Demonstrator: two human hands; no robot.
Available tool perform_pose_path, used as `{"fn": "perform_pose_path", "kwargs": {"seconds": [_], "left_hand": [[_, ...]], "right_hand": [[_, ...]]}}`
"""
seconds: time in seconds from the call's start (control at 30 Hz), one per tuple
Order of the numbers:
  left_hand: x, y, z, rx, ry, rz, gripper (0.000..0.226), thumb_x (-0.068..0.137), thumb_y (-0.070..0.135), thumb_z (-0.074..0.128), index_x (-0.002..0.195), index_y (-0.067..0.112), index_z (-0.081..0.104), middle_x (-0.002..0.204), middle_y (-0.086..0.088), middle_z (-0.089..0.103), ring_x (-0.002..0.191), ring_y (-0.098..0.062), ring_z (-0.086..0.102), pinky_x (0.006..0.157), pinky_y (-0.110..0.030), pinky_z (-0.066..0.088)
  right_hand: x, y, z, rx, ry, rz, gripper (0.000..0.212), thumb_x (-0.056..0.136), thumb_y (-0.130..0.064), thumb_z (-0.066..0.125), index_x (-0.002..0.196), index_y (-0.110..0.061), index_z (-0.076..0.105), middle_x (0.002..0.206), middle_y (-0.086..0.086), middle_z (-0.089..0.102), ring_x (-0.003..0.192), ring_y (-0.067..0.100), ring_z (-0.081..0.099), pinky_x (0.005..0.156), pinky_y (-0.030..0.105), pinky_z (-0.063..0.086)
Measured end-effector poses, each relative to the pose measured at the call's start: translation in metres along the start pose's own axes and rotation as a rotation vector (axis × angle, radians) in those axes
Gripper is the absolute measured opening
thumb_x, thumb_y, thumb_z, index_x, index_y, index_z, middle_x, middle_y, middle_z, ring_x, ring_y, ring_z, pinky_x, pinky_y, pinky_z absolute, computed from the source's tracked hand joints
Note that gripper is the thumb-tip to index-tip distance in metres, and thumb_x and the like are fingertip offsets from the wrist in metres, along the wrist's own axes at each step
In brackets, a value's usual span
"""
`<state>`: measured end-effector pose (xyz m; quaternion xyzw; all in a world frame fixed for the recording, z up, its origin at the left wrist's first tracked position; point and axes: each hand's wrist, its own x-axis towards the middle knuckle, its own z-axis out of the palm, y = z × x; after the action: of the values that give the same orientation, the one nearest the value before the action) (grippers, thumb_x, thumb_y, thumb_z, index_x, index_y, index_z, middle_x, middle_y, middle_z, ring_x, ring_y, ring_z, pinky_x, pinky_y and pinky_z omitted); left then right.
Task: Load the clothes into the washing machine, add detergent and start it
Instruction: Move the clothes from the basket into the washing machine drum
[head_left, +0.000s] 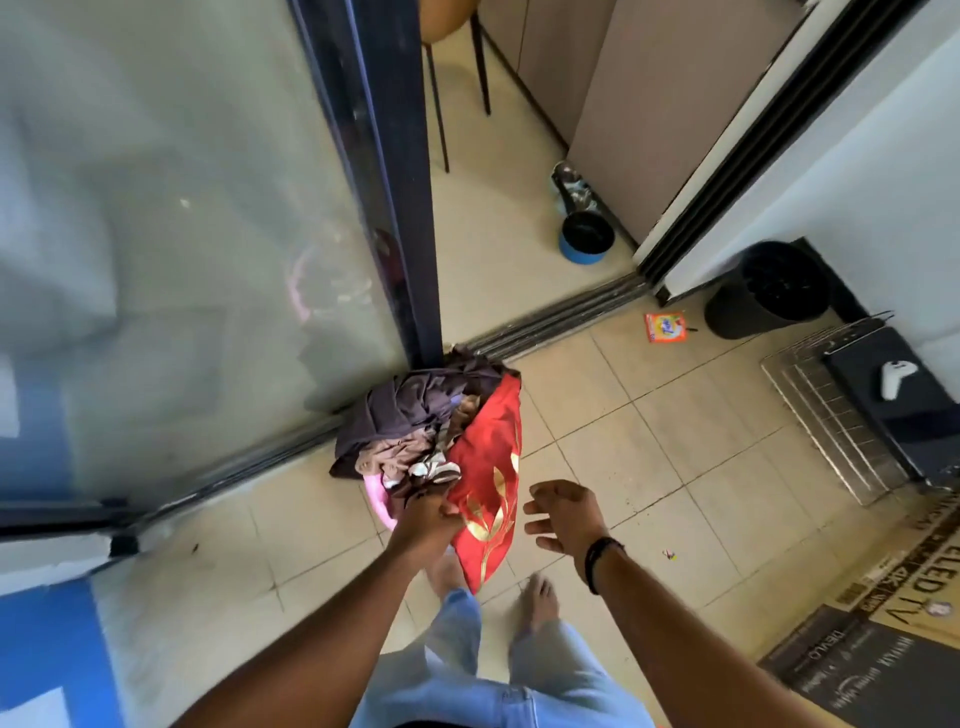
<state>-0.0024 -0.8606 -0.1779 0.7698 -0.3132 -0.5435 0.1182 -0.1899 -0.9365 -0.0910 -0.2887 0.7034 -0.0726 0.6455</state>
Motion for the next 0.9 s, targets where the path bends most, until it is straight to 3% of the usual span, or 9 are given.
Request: {"fn": "perform_pose_path", "kwargs": {"seconds": [0.13, 0.23, 0.33, 0.4, 0.5, 0.63, 0.77, 0.9], "left_hand": [[0.034, 0.017, -0.001, 0.022, -0.032, -0.030, 0.014, 0.080, 0.028, 0.073, 0.072, 0.022, 0.063, 0.083, -0.002, 0.072, 0.088, -0.025, 0.069, 0.083, -0.038, 0.057], [0.063, 0.029, 0.000, 0.078, -0.037, -0.049, 0.017, 0.085, 0.029, 0.070, 0.089, 0.013, 0.072, 0.093, -0.007, 0.075, 0.092, -0.023, 0.069, 0.086, -0.038, 0.055], [0.107, 0.035, 0.009, 0.088, -0.017, -0.095, 0.013, 0.088, 0.028, 0.070, 0.093, 0.016, 0.072, 0.092, -0.003, 0.073, 0.091, -0.017, 0.068, 0.086, -0.033, 0.054], [0.141, 0.035, 0.019, 0.083, -0.018, -0.123, 0.021, 0.088, 0.032, 0.070, 0.100, 0.014, 0.072, 0.097, -0.001, 0.075, 0.091, -0.018, 0.070, 0.081, -0.029, 0.054], [0.201, 0.034, 0.036, 0.055, -0.018, -0.158, 0.025, 0.085, 0.036, 0.072, 0.099, 0.016, 0.072, 0.095, -0.005, 0.076, 0.085, -0.024, 0.073, 0.080, -0.036, 0.060], [0.275, 0.034, 0.059, 0.088, 0.061, -0.149, 0.022, 0.083, 0.031, 0.072, 0.086, 0.010, 0.068, 0.091, -0.018, 0.074, 0.086, -0.035, 0.072, 0.074, -0.040, 0.059], [0.323, 0.031, 0.071, 0.141, 0.196, -0.184, 0.042, 0.079, 0.041, 0.074, 0.114, 0.021, 0.063, 0.115, -0.005, 0.071, 0.109, -0.027, 0.066, 0.088, -0.036, 0.053], [0.337, 0.020, 0.083, 0.314, 0.168, -0.085, 0.034, 0.085, 0.043, 0.069, 0.105, 0.015, 0.068, 0.114, -0.011, 0.067, 0.110, -0.035, 0.062, 0.088, -0.040, 0.052]], "right_hand": [[0.061, -0.021, -0.003, 0.046, 0.091, 0.013, 0.022, 0.096, 0.000, 0.045, 0.105, -0.009, 0.063, 0.075, 0.006, 0.059, 0.058, 0.024, 0.055, 0.056, 0.028, 0.041], [0.128, -0.037, -0.003, 0.018, 0.096, 0.036, 0.022, 0.096, -0.006, 0.052, 0.116, -0.014, 0.059, 0.077, 0.005, 0.062, 0.059, 0.024, 0.057, 0.058, 0.032, 0.049], [0.201, -0.048, 0.001, -0.411, 0.050, -0.077, 0.034, 0.090, -0.020, 0.059, 0.125, -0.020, 0.059, 0.097, 0.003, 0.070, 0.082, 0.026, 0.068, 0.077, 0.041, 0.059], [0.238, -0.054, 0.005, -0.756, -0.023, -0.203, 0.045, 0.090, -0.024, 0.057, 0.135, -0.023, 0.053, 0.124, 0.006, 0.063, 0.107, 0.026, 0.063, 0.091, 0.038, 0.054], [0.302, -0.065, 0.014, -1.038, -0.168, -0.320, 0.051, 0.093, -0.024, 0.056, 0.143, -0.023, 0.045, 0.139, 0.008, 0.055, 0.124, 0.029, 0.055, 0.101, 0.039, 0.048], [0.371, -0.071, 0.027, -1.048, -0.235, -0.325, 0.054, 0.088, -0.020, 0.057, 0.140, -0.024, 0.044, 0.127, 0.015, 0.063, 0.113, 0.034, 0.061, 0.094, 0.042, 0.053], [0.411, -0.062, 0.034, -1.088, -0.230, -0.325, 0.057, 0.087, -0.016, 0.056, 0.140, -0.029, 0.041, 0.116, 0.018, 0.065, 0.101, 0.036, 0.063, 0.082, 0.044, 0.057], [0.418, -0.042, 0.033, -1.119, -0.277, -0.347, 0.068, 0.089, -0.015, 0.055, 0.148, -0.038, 0.029, 0.122, 0.016, 0.064, 0.103, 0.036, 0.064, 0.083, 0.043, 0.057]]}}
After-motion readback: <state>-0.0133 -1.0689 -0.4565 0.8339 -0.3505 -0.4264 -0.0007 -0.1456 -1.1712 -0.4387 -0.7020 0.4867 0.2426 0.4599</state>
